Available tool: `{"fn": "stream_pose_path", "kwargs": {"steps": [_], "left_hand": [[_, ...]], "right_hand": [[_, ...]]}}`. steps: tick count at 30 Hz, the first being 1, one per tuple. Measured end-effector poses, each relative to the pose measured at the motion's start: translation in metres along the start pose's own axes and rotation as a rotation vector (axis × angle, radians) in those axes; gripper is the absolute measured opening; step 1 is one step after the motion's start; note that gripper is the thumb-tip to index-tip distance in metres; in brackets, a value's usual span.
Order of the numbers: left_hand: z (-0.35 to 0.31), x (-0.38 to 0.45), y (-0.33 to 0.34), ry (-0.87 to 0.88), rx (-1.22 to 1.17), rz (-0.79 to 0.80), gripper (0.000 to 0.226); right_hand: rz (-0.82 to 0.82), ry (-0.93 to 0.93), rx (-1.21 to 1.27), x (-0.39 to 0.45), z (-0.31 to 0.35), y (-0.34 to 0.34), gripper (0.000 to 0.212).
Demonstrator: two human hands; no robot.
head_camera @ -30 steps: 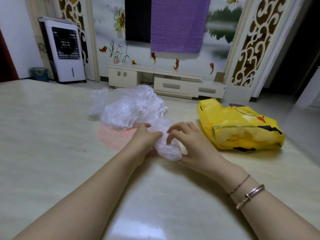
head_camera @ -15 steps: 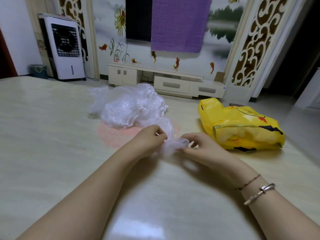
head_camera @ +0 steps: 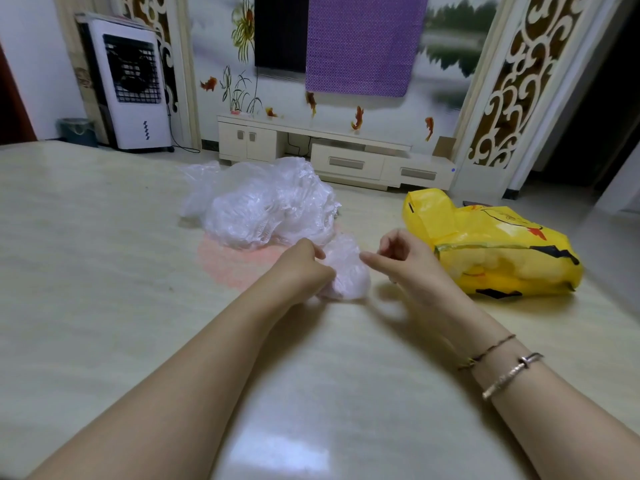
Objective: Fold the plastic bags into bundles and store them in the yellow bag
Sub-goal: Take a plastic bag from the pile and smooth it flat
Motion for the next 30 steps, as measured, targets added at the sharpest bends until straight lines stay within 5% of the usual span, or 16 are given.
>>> {"fn": "stream_pose_path", "kwargs": {"steps": [3, 11, 16, 20, 26, 30], "left_hand": [[-0.001, -0.001, 0.000, -0.006, -0.007, -0.003, 0.039], [-0.002, -0.007, -0.006, -0.012, -0.069, 0.020, 0.041], [-0.006, -0.017, -0.013, 0.014, -0.147, 0.074, 0.043], [-0.013, -0.026, -0.016, 0.148, 0.126, 0.049, 0.054], [-0.013, -0.023, -0.012, 0.173, -0.019, 0.076, 0.009], [-0.008, -0.019, -0.010, 0.038, -0.085, 0.119, 0.011]], "right_hand": [[0.112, -0.173, -0.081, -0.011, 0.019, -0.004, 0.016], [0.422, -0.308, -0.606, -0.027, 0.005, 0.017, 0.038], [0.360, -0.296, -0.608, -0.021, 0.004, 0.020, 0.022], [0.315, -0.269, -0.590, -0.017, 0.003, 0.018, 0.019], [0.259, -0.051, -0.292, -0.017, 0.004, 0.002, 0.020], [0.127, 0.098, -0.069, -0.012, 0.000, -0.005, 0.016]]}}
Point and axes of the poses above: each hand's wrist, its own x-axis towards the middle knuckle, its own y-axis out of the palm, z = x × y, the point moved 4 cm from there along x, towards the middle knuckle, and after that the axes turned 8 degrees about -y, right-handed, at the moved point
